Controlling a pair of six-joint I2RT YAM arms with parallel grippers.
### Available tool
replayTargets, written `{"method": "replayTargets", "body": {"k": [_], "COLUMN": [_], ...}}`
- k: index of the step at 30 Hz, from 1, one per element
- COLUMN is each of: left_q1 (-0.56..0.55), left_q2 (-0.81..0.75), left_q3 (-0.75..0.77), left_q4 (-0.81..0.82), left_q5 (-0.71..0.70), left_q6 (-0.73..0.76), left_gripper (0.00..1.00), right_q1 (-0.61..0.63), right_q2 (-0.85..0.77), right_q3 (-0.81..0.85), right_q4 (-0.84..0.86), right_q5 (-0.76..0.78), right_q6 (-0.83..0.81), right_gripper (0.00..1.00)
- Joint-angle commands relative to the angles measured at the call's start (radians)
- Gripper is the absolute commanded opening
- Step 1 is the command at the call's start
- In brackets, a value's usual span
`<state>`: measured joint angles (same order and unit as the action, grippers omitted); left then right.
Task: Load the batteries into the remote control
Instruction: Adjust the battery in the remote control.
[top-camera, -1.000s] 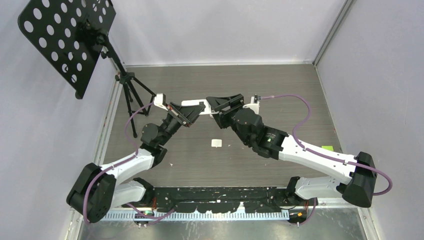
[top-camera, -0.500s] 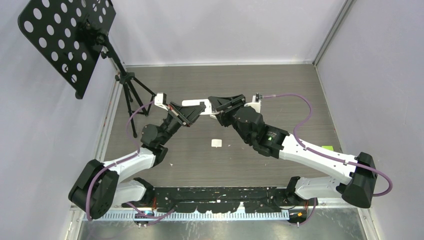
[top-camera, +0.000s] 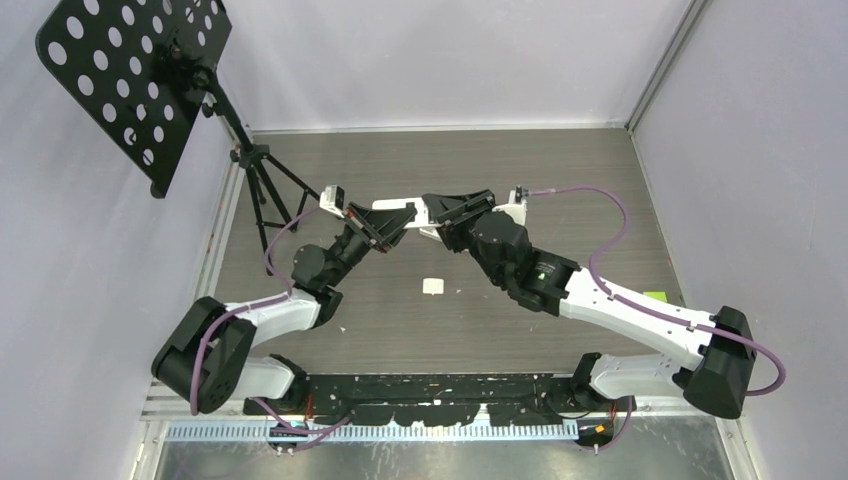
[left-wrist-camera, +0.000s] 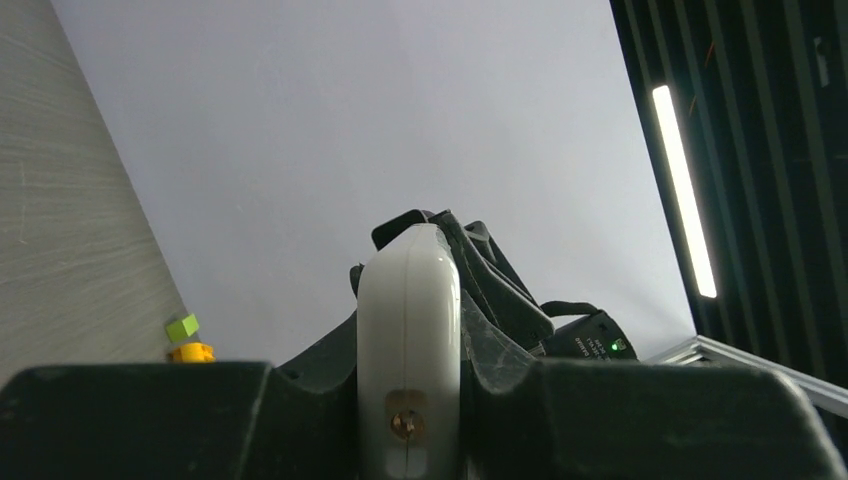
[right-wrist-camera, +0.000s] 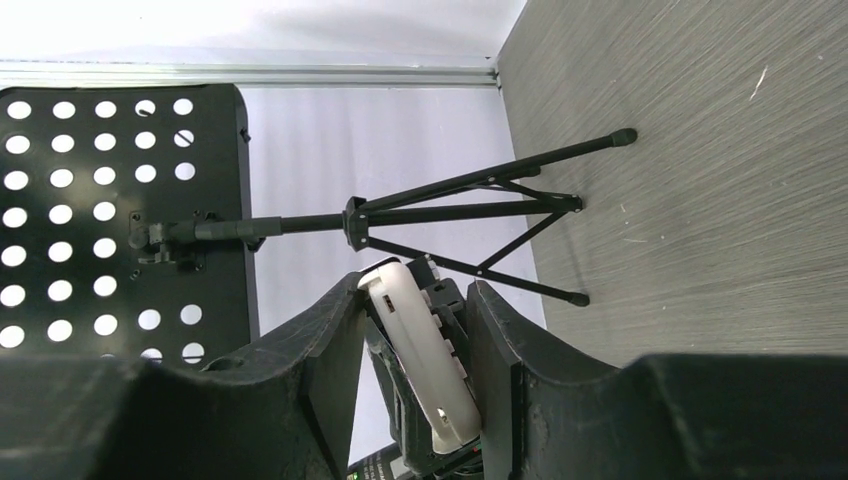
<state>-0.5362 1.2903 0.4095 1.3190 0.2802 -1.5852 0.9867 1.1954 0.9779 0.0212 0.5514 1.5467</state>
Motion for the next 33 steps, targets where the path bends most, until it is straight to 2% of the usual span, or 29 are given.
{"method": "replayTargets", "body": {"k": [1, 5, 14, 20, 27, 33], "left_q1": [-0.001, -0.001, -0.001, -0.001, -0.001, -0.001], "left_q2": [0.047, 0.054, 0.05, 0.055, 0.058, 0.055], "left_q3": [0.039, 0.04, 0.038, 0.041, 0.05, 0.047], "left_q4": [0.111, 0.111, 0.091, 0.089, 0.088, 0.082], "left_q5": [-0.007, 0.003, 0.005, 0.01, 0.017, 0.019], "left_q6": [-0.09, -0.096, -0.084, -0.078, -0.074, -0.069], "left_gripper": [0.0, 0.0, 0.0, 0.0, 0.0, 0.0], "right_q1": [-0.012, -0.039, -0.078, -0.097, -0.105, -0.106], "right_q2": [-0.052, -0.07, -0.108, -0.114, -0.078, -0.051], "right_q3": [-0.023, -0.038, -0.043, -0.013, 0.037, 0.054], "right_q4": [0.053, 0.058, 0.038, -0.003, -0.009, -0.015], "right_q5": [0.022, -0.013, -0.078, -0.125, -0.22, -0.256], "right_q6": [-0.008, -0.016, -0.07, -0.132, -0.196, -0.201], "right_gripper": [0.31, 0.5, 0.67, 0.64, 0.49, 0.41]}}
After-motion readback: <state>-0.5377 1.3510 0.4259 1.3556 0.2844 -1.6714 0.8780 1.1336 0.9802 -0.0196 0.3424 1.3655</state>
